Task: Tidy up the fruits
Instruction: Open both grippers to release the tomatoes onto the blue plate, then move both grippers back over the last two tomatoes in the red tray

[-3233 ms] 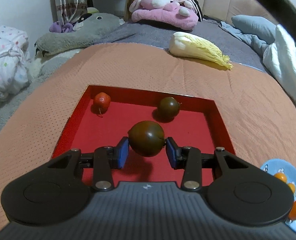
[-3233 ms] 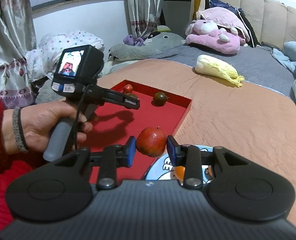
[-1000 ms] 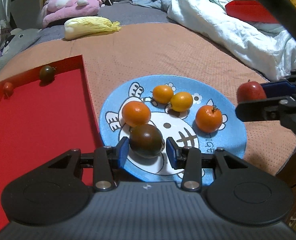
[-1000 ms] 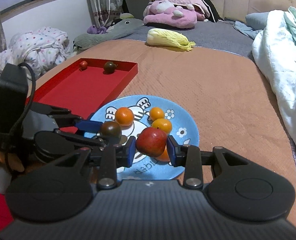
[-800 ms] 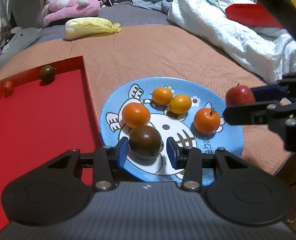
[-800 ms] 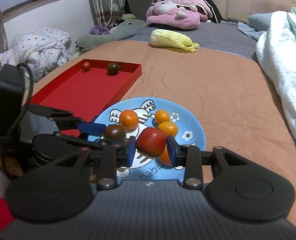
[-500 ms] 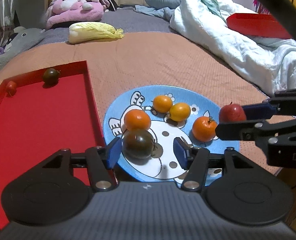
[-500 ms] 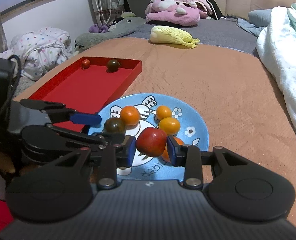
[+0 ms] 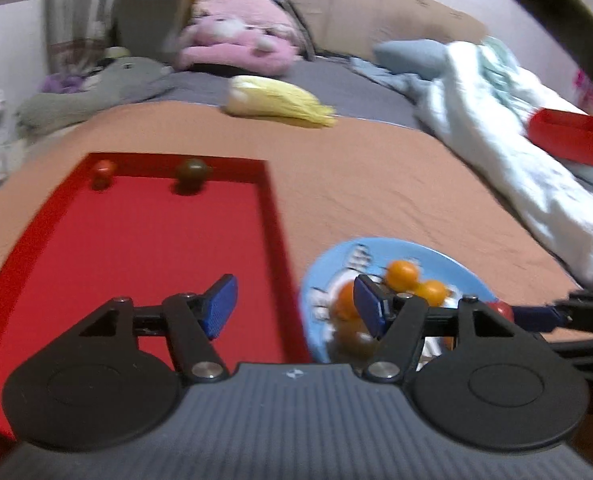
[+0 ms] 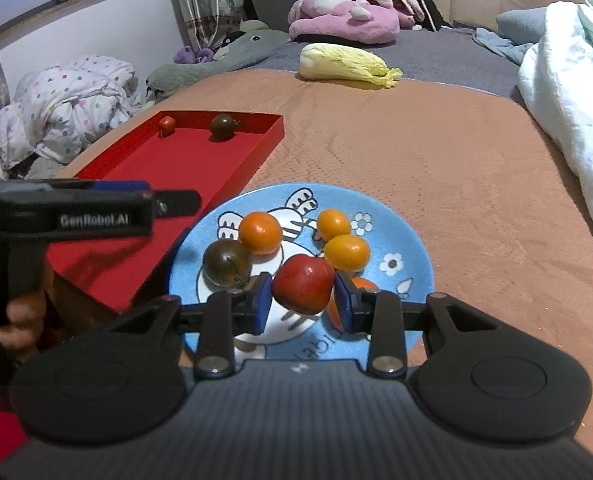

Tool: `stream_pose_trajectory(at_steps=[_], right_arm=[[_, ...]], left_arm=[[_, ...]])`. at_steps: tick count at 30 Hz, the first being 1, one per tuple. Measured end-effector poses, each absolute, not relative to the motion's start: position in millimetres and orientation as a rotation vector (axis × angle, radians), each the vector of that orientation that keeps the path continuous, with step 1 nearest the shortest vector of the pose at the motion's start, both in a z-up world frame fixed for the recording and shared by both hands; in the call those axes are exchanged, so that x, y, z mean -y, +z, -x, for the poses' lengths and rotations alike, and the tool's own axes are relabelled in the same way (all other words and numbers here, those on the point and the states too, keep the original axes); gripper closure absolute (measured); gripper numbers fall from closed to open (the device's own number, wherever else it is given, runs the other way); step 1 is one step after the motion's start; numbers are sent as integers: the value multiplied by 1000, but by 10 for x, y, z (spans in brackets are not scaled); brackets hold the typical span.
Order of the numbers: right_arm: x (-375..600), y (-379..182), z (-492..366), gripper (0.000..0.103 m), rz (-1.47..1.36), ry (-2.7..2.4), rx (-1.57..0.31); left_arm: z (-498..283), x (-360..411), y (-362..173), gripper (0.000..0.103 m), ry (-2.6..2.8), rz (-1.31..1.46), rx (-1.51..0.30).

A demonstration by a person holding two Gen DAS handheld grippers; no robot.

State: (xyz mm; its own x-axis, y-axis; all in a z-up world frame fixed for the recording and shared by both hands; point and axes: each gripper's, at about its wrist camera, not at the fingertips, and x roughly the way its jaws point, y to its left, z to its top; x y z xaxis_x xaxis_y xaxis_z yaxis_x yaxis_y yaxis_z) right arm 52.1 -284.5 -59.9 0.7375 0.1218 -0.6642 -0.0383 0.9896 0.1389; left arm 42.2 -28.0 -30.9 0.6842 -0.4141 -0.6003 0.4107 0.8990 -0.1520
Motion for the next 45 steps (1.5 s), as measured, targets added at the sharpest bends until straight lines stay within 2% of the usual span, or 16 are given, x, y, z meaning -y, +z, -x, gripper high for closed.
stream_pose_trajectory(at_steps=[23, 31, 45], right_arm=[[2620, -968, -880, 66, 0, 92, -812], [2610, -950, -839, 60, 11, 107, -807], [2679, -751, -641, 59, -37, 104, -771]], left_arm=[[-585, 231, -403, 33, -438, 29, -726], [-601, 238, -418, 33, -438, 25, -733], [-697, 93, -354, 33, -355, 27, -708]])
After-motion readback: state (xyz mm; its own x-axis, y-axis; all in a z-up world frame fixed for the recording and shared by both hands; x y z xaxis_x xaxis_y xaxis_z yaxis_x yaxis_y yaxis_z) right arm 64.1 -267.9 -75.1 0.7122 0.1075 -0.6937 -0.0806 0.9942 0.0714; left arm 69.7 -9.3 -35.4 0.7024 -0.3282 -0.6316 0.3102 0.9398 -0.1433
